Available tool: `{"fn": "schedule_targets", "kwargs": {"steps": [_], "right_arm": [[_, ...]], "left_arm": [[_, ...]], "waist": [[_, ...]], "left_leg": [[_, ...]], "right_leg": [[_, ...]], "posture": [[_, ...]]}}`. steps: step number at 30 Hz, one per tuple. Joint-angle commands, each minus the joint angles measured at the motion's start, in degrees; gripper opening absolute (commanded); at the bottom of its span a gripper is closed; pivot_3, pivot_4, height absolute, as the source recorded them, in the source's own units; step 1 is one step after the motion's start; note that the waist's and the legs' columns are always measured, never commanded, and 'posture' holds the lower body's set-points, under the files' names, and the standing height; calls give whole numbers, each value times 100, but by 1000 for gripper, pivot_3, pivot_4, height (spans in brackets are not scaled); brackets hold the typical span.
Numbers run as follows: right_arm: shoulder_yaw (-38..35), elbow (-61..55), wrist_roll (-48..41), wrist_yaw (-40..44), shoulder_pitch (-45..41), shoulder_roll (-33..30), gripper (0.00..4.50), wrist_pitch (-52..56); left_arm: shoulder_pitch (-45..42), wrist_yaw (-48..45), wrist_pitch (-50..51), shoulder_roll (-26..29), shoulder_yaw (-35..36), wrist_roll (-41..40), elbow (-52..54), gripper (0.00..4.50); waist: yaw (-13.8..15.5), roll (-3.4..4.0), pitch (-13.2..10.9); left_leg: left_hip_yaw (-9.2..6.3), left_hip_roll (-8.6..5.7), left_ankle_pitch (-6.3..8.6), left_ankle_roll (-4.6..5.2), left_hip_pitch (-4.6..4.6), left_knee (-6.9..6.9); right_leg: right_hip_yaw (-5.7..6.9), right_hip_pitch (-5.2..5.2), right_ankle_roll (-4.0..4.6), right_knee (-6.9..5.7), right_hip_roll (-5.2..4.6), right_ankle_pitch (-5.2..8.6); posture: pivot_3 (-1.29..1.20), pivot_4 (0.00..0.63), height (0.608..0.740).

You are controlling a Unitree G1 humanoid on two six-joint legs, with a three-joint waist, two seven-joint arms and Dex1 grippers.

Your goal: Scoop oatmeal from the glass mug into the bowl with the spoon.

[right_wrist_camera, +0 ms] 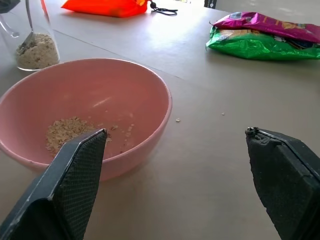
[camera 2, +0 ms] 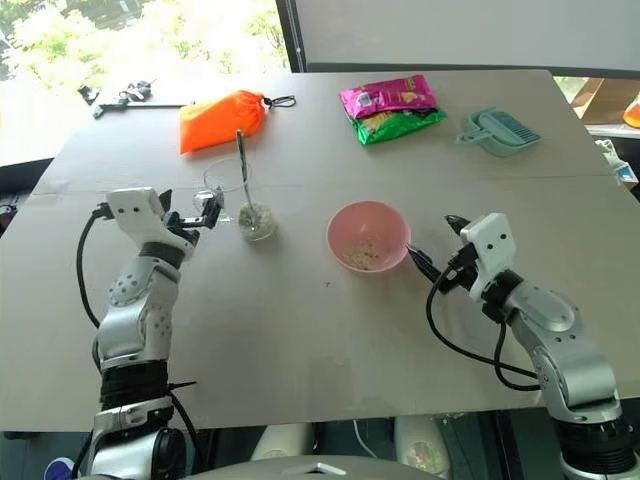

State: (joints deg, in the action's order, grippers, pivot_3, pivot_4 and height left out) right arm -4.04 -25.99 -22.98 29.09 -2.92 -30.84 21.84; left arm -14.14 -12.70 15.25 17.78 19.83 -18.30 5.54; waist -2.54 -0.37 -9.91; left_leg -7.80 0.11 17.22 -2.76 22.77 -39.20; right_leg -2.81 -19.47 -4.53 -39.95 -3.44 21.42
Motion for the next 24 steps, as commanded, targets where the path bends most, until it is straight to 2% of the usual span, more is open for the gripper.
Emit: {"fn": "schedule_targets", "kwargs": {"steps": [1,5,10,14,18,24], "right_arm": [[-304,51,72,178,90,-65,4500,-388],[-497,316,104,438,222,-169,4500,-692],[-863,443,-66,841,475,-394,4500,-852],[-1334,344,-243,1359,1099,-675,4500,-989],[-1797,244,-359,1575,1718,-768,4500,-1067],[-2151,67,-411,1776,2221,-884,4500,-1012]], "left_arm": [[362,13,431,170,147,-267,988,4469],[899,-152,820,299,387,-712,1678,4469],[1882,-662,1238,765,673,-1173,2371,4469],[2778,-1253,1581,1080,992,-1833,2926,4469],[3530,-1732,1602,1272,1338,-2153,3004,4469],[3915,-2164,1554,1434,1489,-2325,2872,4469]], "waist": [[5,0,0],[8,0,0],[13,3,0],[49,4,1],[45,5,2],[44,9,2]], "left_leg": [[0,0,0,0,0,1],[-1,2,0,0,-3,-1],[8,4,0,0,-7,5],[8,3,1,1,-7,5],[15,3,1,2,-9,13],[20,4,16,28,-66,20]], "right_leg": [[0,0,0,0,0,0],[0,2,0,-4,0,0],[-10,2,0,-1,1,0],[-10,5,0,3,-3,0],[-16,5,1,5,-5,0],[-21,55,1,10,-3,1]], "posture": [[0,150,740],[0,150,740],[0,150,740],[0,150,740],[0,150,740],[0,150,740]]}}
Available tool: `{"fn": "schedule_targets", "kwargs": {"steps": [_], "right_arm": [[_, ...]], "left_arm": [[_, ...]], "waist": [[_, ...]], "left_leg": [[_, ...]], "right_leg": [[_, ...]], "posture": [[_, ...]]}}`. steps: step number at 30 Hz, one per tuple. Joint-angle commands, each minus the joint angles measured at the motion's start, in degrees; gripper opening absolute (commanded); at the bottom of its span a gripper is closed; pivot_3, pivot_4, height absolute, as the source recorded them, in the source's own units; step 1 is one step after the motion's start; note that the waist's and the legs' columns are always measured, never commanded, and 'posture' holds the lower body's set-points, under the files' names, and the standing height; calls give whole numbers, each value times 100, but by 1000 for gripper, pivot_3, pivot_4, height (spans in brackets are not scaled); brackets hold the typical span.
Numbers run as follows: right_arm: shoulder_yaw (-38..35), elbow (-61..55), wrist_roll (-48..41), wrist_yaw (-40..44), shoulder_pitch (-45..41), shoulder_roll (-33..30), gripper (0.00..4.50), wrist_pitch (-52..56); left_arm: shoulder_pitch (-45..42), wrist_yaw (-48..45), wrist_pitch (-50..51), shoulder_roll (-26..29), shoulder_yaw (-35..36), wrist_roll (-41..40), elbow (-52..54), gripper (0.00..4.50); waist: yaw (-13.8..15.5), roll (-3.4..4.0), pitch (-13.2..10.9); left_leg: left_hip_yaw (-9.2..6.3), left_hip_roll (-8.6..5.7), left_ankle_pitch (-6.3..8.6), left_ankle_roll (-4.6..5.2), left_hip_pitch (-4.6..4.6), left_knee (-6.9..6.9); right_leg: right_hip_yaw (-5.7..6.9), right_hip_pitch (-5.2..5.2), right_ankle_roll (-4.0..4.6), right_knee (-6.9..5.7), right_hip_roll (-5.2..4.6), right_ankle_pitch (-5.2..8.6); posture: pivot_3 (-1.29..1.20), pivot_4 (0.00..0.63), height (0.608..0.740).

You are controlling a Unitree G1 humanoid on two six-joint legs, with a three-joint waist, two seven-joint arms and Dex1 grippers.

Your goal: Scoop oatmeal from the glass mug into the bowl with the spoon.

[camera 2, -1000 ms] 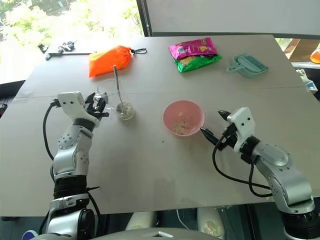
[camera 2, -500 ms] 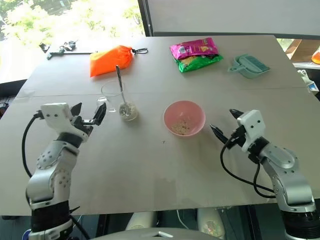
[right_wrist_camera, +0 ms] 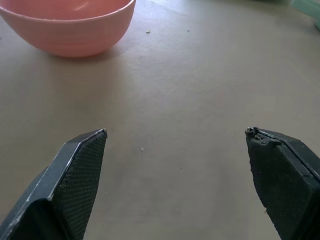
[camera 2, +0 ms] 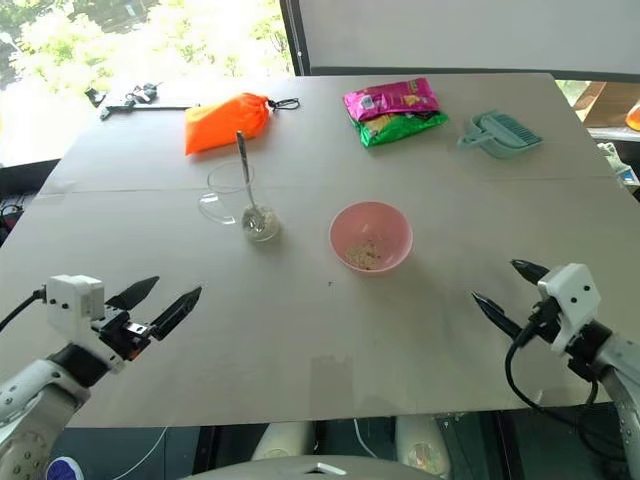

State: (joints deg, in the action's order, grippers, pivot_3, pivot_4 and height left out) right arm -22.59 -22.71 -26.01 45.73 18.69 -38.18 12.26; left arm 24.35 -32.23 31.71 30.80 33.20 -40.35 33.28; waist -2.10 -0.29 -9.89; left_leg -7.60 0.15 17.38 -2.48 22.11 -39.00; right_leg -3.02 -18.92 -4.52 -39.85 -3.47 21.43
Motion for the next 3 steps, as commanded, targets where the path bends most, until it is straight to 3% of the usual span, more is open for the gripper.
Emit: {"fn": "schedule_targets", "kwargs": {"steps": [1,3], "right_arm": [[-314,-250,-102,109,44,-172,4500,-41],[-326,-230,-119,111,16,-215,4500,-3]], "left_arm": [[67,-235,-89,150,144,-139,92,4469],[52,-260,-84,160,139,-185,82,4469]], "waist": [[-1,1,-1],[-1,1,-1]], "left_leg": [[3,0,1,2,-19,5],[11,-1,2,3,-40,17]], "right_leg": [[-3,20,1,3,-1,1],[-11,35,1,7,-3,1]], "posture": [[0,150,740],[0,150,740]]}}
